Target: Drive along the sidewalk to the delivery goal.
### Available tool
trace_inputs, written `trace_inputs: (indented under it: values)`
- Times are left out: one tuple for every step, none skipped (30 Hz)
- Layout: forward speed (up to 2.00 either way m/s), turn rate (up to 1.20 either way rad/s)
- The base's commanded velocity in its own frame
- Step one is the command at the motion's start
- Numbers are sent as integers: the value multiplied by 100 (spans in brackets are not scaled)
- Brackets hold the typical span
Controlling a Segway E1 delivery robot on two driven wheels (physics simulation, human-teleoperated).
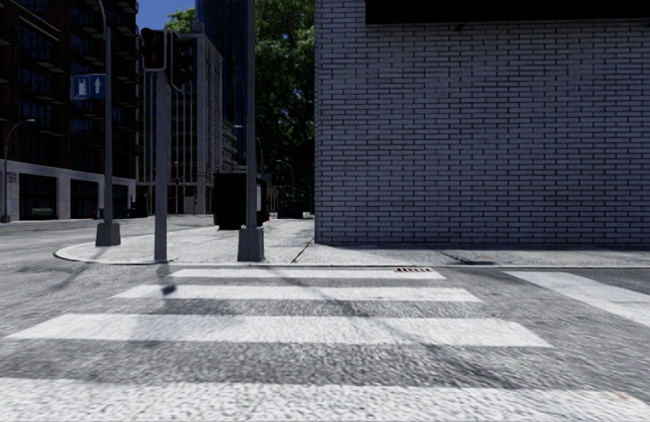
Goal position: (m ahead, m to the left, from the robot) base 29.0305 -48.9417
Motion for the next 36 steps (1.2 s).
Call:
trace_inputs:
  values:
    - [197, 0]
    - [197, 0]
    - [197, 0]
    - [197, 0]
    - [197, 0]
    - [197, 0]
    - [197, 0]
    - [197, 0]
    - [197, 0]
    - [197, 0]
    - [197, 0]
    - [197, 0]
    - [197, 0]
    - [197, 0]
    - [197, 0]
    - [197, 0]
    - [197, 0]
    - [197, 0]
    - [197, 0]
    - [197, 0]
    - [197, 0]
    - [197, 0]
    - [197, 0]
    - [197, 0]
    - [197, 0]
    - [197, 0]
    - [197, 0]
    - [197, 0]
    - [197, 0]
    - [197, 0]
    - [197, 0]
    - [197, 0]
    - [197, 0]
    - [197, 0]
    - [197, 0]
    - [197, 0]
